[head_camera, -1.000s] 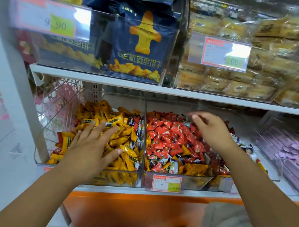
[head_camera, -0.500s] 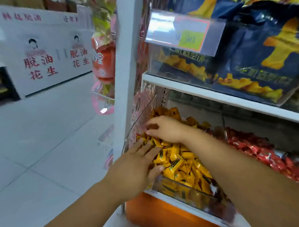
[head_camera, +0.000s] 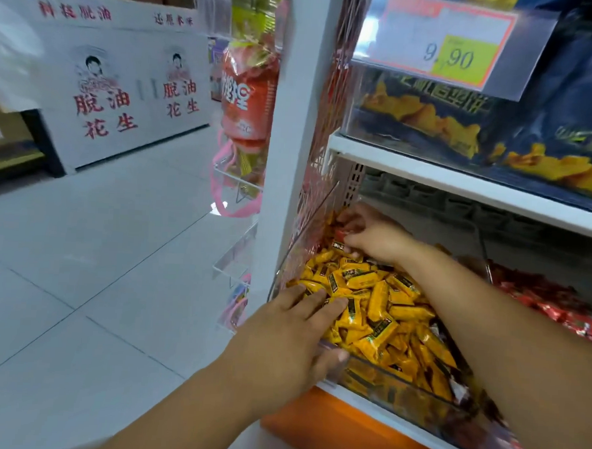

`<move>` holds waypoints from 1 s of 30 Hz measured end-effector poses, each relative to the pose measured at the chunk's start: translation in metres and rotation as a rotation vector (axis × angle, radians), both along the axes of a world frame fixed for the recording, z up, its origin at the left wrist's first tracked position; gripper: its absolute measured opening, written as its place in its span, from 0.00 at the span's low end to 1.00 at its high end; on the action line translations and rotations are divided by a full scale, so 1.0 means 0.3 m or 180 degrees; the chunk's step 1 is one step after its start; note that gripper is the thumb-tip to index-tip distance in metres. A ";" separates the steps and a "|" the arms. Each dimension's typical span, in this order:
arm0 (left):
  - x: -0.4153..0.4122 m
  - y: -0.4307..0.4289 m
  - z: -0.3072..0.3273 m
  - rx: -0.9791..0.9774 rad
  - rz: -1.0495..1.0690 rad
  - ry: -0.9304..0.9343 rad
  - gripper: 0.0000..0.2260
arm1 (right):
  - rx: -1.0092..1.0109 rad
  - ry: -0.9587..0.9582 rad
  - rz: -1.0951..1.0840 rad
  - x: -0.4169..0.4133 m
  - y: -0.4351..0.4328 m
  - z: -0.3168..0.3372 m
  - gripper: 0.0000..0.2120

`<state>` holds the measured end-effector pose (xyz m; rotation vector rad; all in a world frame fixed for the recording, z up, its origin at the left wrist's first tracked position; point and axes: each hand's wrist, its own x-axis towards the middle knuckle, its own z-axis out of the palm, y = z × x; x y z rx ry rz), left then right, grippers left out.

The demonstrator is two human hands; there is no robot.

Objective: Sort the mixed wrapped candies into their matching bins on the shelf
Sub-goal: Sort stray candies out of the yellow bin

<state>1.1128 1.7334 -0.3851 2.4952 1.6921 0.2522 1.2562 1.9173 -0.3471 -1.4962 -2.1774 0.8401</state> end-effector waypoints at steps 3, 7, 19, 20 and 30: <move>-0.004 0.005 -0.014 0.0104 0.0002 -0.0029 0.34 | 0.0427 -0.0815 0.0403 -0.059 0.024 -0.027 0.17; -0.009 0.010 -0.043 0.0240 -0.0001 -0.0059 0.32 | 0.0425 -0.1265 0.0420 -0.103 0.037 -0.071 0.17; -0.004 0.000 -0.030 -0.0046 0.0052 0.0016 0.37 | 0.0518 -0.0724 0.0738 -0.051 -0.032 -0.056 0.05; -0.003 0.000 -0.029 -0.0050 0.0058 0.0057 0.37 | 0.0464 -0.0688 0.0698 -0.034 -0.052 -0.034 0.05; 0.088 0.038 0.013 -0.0150 0.0082 -0.0127 0.43 | 0.0748 0.0320 -0.0448 0.388 -0.310 0.181 0.09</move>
